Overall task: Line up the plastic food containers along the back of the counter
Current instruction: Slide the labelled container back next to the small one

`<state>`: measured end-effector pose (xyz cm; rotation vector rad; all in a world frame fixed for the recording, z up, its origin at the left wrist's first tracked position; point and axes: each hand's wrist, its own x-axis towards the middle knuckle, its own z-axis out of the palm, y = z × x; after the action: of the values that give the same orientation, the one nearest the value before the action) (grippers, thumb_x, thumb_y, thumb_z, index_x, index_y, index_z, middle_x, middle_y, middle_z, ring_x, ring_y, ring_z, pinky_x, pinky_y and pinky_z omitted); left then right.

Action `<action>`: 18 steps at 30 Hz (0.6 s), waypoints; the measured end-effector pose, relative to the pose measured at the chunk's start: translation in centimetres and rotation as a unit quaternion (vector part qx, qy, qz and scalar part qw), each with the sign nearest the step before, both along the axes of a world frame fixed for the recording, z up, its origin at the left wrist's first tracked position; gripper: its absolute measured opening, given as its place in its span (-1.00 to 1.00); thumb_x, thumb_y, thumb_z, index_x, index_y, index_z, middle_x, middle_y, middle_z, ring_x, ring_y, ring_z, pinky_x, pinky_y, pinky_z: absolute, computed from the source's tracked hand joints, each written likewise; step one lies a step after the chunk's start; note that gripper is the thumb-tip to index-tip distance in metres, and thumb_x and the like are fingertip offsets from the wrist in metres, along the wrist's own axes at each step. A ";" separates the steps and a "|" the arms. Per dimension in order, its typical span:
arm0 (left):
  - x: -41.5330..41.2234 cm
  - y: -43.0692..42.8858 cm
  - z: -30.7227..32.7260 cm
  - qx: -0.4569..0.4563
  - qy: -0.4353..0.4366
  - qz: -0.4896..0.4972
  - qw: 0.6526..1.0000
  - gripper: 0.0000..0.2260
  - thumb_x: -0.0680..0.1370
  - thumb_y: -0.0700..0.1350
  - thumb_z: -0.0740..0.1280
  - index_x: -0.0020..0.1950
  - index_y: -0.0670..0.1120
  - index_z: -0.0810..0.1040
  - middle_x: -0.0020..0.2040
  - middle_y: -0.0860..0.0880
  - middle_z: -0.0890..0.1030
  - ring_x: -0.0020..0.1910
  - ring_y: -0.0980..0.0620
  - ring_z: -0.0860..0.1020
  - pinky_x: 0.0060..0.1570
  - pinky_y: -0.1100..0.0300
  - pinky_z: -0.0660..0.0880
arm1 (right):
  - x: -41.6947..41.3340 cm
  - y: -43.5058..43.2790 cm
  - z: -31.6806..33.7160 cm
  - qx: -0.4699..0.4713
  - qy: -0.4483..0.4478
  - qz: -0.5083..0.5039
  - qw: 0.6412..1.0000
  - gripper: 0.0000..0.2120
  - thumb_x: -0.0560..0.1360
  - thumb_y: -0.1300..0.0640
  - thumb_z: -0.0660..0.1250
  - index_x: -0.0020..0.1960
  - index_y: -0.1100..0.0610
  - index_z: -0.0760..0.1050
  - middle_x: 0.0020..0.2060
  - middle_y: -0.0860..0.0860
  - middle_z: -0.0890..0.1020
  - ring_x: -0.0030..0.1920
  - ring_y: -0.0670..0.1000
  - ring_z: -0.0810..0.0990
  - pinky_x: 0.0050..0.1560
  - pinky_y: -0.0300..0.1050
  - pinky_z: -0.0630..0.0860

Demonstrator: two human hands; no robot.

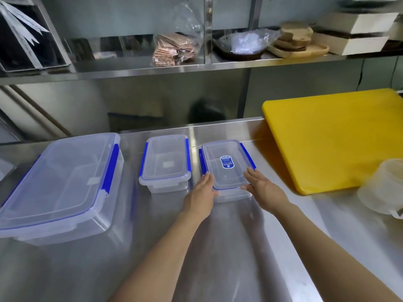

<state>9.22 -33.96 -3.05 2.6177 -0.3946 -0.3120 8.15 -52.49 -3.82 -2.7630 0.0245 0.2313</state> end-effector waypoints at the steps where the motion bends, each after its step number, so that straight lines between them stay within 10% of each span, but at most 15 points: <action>1: 0.7 -0.2 0.0 -0.001 -0.001 0.005 1.000 -0.50 0.62 -0.12 0.17 0.51 -0.11 0.07 0.57 -0.02 0.07 0.52 0.01 0.13 0.38 0.05 0.27 | 0.9 -0.3 -0.2 -0.007 0.001 0.009 1.000 -0.44 0.56 -0.04 0.09 0.49 0.12 0.07 0.53 0.05 0.08 0.53 0.04 -0.01 0.47 0.00 0.19; 18: 5.6 -2.3 -1.0 -0.062 0.008 0.050 0.997 -0.45 0.61 -0.20 0.16 0.53 -0.04 -0.02 0.57 0.00 0.03 0.52 -0.04 0.13 0.41 0.04 0.26 | 6.6 -2.4 -1.8 0.046 -0.057 0.019 0.997 -0.42 0.54 -0.09 0.13 0.49 0.03 0.08 0.52 -0.04 0.12 0.53 -0.03 0.01 0.39 -0.03 0.31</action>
<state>14.85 -36.29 -4.01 2.5024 -0.2674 -0.2675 14.78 -54.93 -5.61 -2.6821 -0.0676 0.0815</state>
